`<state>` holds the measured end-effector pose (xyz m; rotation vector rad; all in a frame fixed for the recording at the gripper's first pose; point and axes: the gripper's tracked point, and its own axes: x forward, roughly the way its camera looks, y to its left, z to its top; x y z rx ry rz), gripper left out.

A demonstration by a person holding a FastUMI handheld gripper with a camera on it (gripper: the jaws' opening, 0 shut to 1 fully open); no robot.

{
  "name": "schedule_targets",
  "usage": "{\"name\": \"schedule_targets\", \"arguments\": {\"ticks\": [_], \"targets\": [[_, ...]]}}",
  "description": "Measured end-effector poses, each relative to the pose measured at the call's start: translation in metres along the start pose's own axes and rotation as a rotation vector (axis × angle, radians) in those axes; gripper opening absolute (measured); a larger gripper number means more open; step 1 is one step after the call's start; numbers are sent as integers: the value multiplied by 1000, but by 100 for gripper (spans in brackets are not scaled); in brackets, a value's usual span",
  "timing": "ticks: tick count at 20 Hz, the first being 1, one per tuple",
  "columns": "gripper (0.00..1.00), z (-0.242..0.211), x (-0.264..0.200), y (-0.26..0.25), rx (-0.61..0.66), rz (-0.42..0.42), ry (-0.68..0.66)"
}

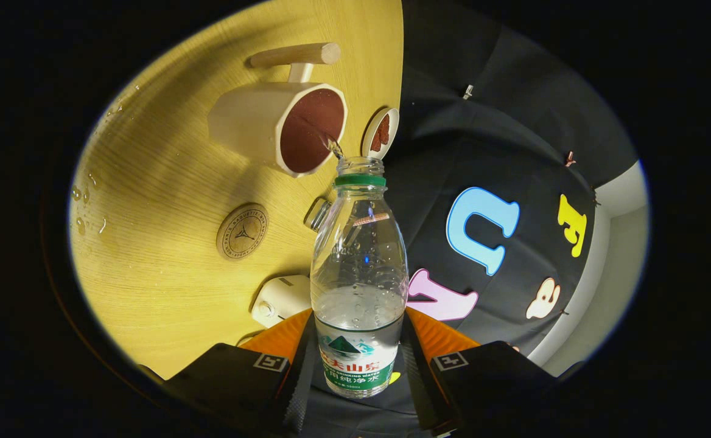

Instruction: Take the bottle from table, then pour the juice into the cup, finally place the bottle on the coaster

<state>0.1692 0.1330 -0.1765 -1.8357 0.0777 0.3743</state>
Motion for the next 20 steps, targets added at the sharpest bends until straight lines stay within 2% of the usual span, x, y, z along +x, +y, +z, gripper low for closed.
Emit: {"name": "schedule_targets", "arguments": {"ticks": [9, 20], "targets": [[71, -1, 3, 0, -138, -8, -27], [71, -2, 13, -15, -242, -52, -58]]}}
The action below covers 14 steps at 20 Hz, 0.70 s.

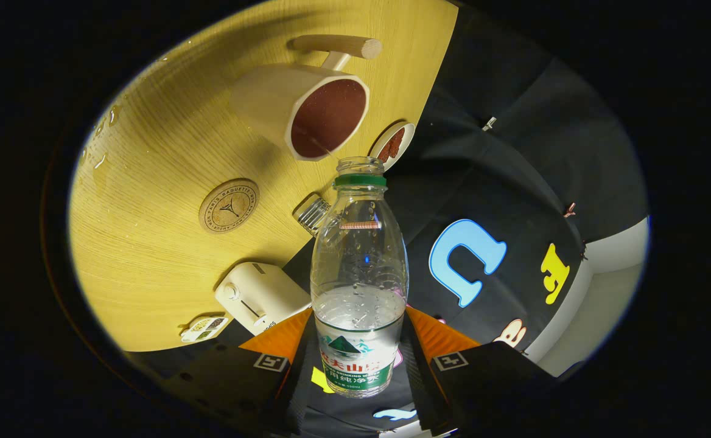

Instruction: Take the bottle from table, then pour the juice into the cup, finally place the bottle on the coaster

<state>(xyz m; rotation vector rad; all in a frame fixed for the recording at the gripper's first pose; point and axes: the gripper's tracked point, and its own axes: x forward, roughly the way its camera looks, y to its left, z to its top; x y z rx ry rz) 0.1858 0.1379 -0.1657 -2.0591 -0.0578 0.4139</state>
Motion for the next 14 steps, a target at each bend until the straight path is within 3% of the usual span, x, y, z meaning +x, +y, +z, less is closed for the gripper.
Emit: {"name": "schedule_targets", "arguments": {"ticks": [8, 14], "targets": [[71, 11, 7, -3, -19, -2, -23], [71, 12, 8, 7, 54, 24, -21]]}}
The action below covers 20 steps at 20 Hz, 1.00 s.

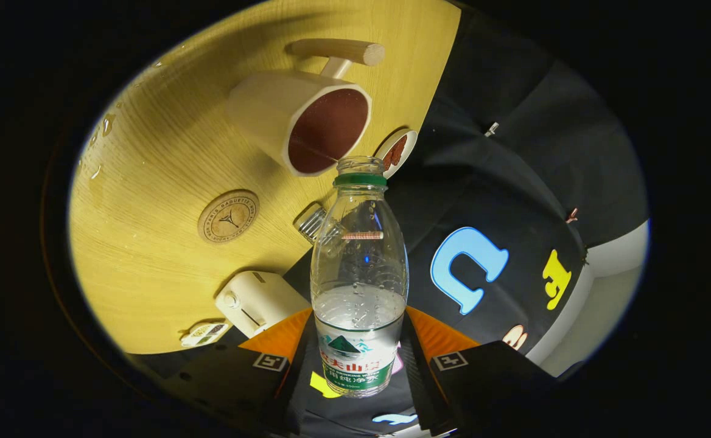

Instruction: Take the bottle from table, then pour the juice into the cup, finally place the bottle on the coaster

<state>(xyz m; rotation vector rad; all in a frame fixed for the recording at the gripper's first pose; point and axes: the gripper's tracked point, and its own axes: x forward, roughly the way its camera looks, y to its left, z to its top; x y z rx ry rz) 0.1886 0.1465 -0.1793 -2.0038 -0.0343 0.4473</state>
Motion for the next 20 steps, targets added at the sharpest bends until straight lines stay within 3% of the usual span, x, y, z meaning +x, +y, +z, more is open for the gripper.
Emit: {"name": "schedule_targets", "arguments": {"ticks": [4, 12, 20], "targets": [[71, 0, -5, 20, 196, 52, 28], [71, 27, -17, 50, 777, 137, 46], [72, 45, -16, 35, 1466, 93, -74]]}}
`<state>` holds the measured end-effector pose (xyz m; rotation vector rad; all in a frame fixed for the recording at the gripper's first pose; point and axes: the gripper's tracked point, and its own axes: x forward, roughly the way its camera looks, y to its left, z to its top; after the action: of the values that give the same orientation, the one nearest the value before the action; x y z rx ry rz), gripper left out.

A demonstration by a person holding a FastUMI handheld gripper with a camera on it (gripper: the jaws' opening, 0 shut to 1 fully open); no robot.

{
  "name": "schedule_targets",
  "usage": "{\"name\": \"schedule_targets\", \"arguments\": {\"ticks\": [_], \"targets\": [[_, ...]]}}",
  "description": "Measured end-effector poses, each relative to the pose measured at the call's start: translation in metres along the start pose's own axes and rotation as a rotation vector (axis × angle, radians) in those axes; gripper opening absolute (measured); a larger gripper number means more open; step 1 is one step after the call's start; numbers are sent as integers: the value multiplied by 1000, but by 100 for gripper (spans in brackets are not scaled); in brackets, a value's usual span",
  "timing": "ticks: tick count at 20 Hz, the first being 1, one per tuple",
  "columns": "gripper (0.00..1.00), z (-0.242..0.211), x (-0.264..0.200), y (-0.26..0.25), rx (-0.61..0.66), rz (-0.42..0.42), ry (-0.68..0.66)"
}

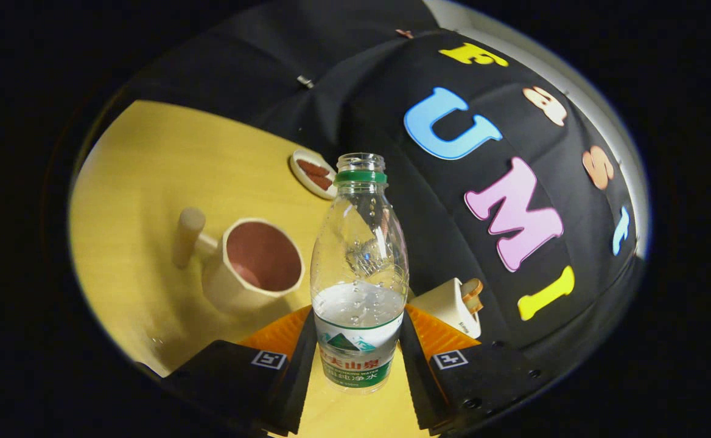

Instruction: Take the bottle from table, then pour the juice into the cup, finally place the bottle on the coaster

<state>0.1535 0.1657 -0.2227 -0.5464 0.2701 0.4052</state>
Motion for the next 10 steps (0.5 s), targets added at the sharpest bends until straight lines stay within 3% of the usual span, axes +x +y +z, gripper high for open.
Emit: {"name": "schedule_targets", "arguments": {"ticks": [4, 10], "targets": [[72, 11, 9, -15, 250, -7, -110], [72, 13, 35, -44, 475, -33, -201]]}}
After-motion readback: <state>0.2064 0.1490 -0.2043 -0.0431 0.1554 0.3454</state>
